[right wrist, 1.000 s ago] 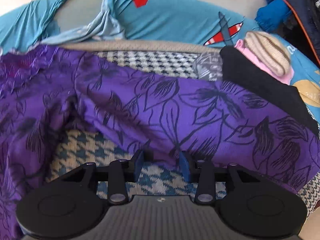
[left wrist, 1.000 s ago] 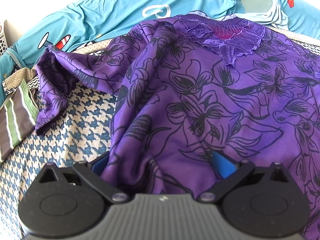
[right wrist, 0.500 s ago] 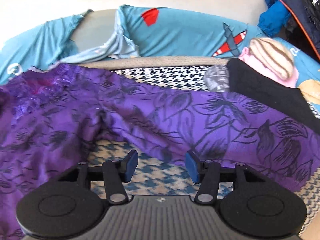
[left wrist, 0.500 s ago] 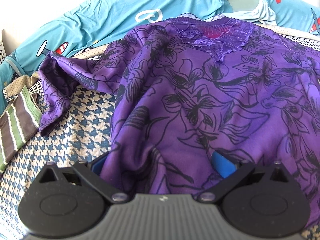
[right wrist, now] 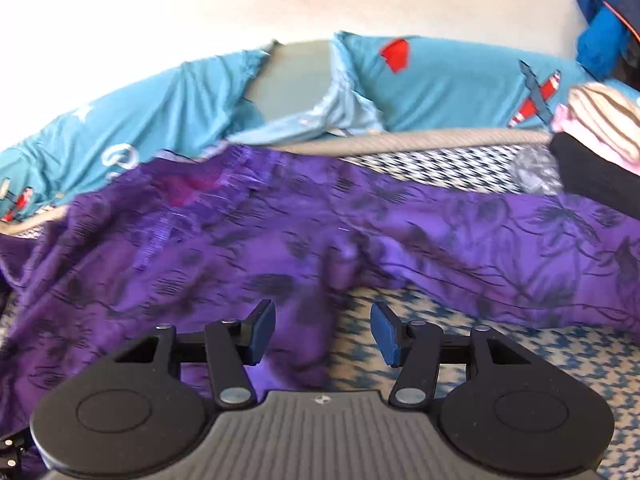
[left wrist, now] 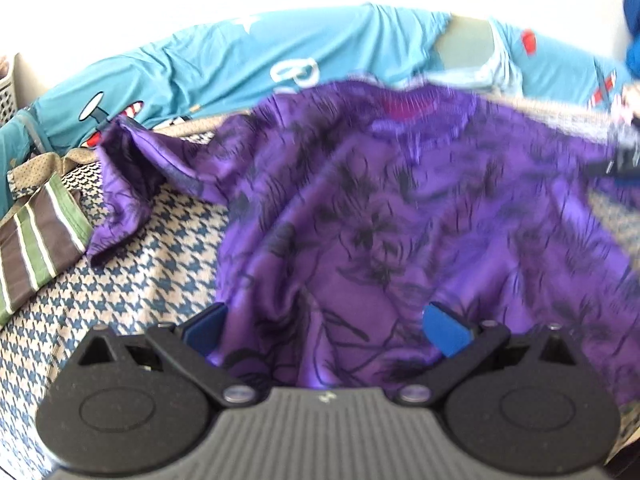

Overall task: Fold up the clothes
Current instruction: 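Move the left gripper off the garment body to the other purple sleeve, then grasp the sleeve with the left gripper and lay it over the striped cloth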

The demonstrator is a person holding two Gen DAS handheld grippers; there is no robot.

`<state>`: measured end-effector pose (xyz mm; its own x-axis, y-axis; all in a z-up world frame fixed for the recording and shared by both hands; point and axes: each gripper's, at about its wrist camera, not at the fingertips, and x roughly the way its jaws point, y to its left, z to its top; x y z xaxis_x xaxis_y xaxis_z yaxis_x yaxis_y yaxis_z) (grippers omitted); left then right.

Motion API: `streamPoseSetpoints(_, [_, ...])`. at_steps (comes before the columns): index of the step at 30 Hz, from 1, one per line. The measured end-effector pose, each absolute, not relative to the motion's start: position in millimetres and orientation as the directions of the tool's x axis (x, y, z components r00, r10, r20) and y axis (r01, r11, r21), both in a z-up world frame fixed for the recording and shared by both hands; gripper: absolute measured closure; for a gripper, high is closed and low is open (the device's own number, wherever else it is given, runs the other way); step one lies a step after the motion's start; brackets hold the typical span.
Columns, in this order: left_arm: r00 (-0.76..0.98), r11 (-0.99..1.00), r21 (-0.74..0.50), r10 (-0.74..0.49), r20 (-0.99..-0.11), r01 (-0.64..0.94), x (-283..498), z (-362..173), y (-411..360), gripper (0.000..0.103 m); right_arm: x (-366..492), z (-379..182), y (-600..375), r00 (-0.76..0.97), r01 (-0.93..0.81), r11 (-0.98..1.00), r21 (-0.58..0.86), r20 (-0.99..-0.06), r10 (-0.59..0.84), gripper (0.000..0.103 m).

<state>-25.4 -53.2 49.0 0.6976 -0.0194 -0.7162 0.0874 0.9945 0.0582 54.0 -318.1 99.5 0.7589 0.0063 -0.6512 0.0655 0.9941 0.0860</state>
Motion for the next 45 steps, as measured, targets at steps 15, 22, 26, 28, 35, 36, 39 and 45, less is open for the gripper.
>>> streamPoseSetpoints(15, [0.684, 0.979, 0.108, 0.198, -0.702, -0.172, 56, 74, 61, 0.001, 62, 80, -235, 0.707, -0.149, 0.988, 0.044, -0.693, 0.138, 0.051])
streamPoseSetpoints(22, [0.671, 0.973, 0.142, 0.227, -0.705, -0.181, 93, 63, 95, 0.016, 66, 73, -219, 0.688, -0.18, 0.983, 0.031, -0.711, 0.148, 0.051])
streamPoseSetpoints(26, [0.683, 0.972, 0.105, 0.222, -0.696, -0.21, 109, 62, 115, 0.016, 68, 70, -215, 0.678, -0.187, 0.982, 0.029, -0.719, 0.151, 0.051])
streamPoseSetpoints(28, [0.683, 0.971, 0.081, 0.217, -0.697, -0.226, 117, 59, 123, 0.016, 69, 68, -213, 0.674, -0.191, 0.981, 0.029, -0.723, 0.152, 0.051])
streamPoseSetpoints(35, [0.664, 0.965, 0.115, 0.247, -0.706, -0.237, 141, 39, 131, 0.02, 74, 62, -201, 0.664, -0.209, 0.978, 0.021, -0.731, 0.157, 0.051])
streamPoseSetpoints(36, [0.652, 0.962, 0.122, 0.257, -0.713, -0.246, 145, 36, 132, 0.028, 75, 61, -199, 0.662, -0.211, 0.977, 0.02, -0.733, 0.158, 0.051])
streamPoseSetpoints(39, [0.627, 0.961, 0.114, 0.253, -0.737, -0.254, 152, 28, 137, 0.045, 76, 59, -193, 0.66, -0.221, 0.975, 0.017, -0.734, 0.162, 0.051])
streamPoseSetpoints(45, [0.615, 0.956, 0.134, 0.271, -0.74, -0.26, 157, 22, 137, 0.081, 79, 54, -181, 0.655, -0.241, 0.971, 0.002, -0.737, 0.164, 0.051])
